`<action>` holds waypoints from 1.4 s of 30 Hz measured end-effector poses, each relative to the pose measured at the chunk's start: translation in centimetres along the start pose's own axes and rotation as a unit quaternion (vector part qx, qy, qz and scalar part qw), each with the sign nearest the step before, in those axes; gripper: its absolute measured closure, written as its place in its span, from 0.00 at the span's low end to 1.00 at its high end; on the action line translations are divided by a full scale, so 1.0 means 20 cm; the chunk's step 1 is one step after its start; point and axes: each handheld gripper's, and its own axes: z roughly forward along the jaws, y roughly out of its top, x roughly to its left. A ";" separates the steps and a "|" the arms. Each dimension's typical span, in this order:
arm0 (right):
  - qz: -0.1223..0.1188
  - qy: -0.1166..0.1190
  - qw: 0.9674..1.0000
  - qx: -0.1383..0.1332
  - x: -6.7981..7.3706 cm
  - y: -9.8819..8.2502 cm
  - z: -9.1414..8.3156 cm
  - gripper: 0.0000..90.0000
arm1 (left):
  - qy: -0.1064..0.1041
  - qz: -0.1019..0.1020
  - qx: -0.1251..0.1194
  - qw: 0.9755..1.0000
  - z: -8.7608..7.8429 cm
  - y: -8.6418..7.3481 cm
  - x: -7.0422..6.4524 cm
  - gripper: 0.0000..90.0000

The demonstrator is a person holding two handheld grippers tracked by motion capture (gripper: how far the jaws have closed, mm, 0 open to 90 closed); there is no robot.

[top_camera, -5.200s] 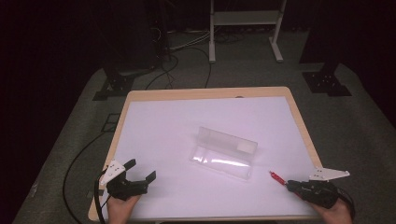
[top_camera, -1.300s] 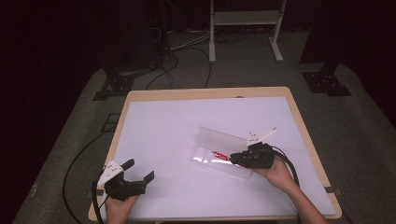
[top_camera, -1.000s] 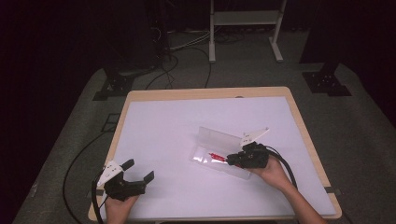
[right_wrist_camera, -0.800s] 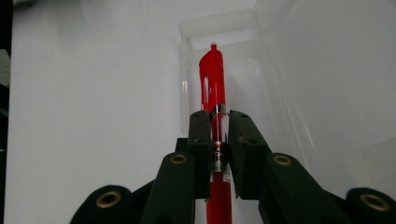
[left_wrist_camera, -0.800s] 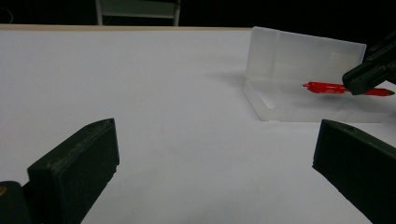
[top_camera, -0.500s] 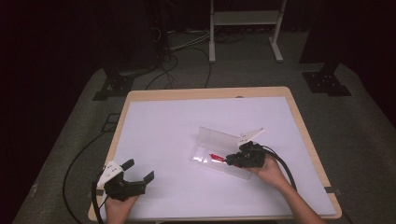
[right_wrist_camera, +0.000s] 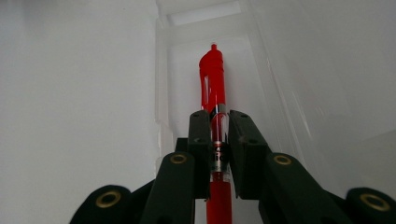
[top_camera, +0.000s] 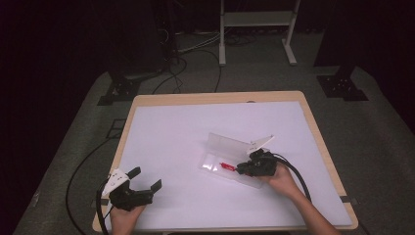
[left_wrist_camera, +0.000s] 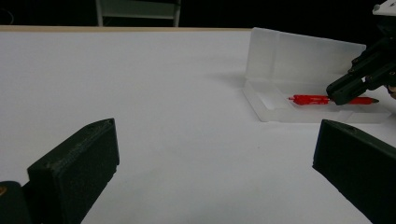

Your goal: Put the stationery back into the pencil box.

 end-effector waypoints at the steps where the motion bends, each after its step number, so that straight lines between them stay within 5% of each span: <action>1: 0.000 0.000 1.000 0.000 0.00 0.00 0.00 0.88 | 0.000 0.000 0.000 1.000 0.00 0.00 0.00 0.00; 19: 0.002 0.006 1.000 0.007 -0.01 -0.01 0.03 0.87 | 0.005 -0.002 0.004 1.000 0.00 -0.01 0.01 0.00; 24: 0.007 0.007 1.000 -0.004 -0.02 -0.01 0.02 0.80 | 0.000 -0.002 0.005 1.000 0.01 0.00 0.01 0.00; 32: 0.007 0.000 0.999 -0.036 0.03 -0.01 -0.10 0.74 | -0.004 0.001 0.006 1.000 0.02 0.00 0.00 0.00; 42: 0.008 -0.002 0.999 -0.041 0.04 -0.03 -0.18 0.68 | -0.004 0.002 0.006 1.000 0.03 0.00 0.00 0.00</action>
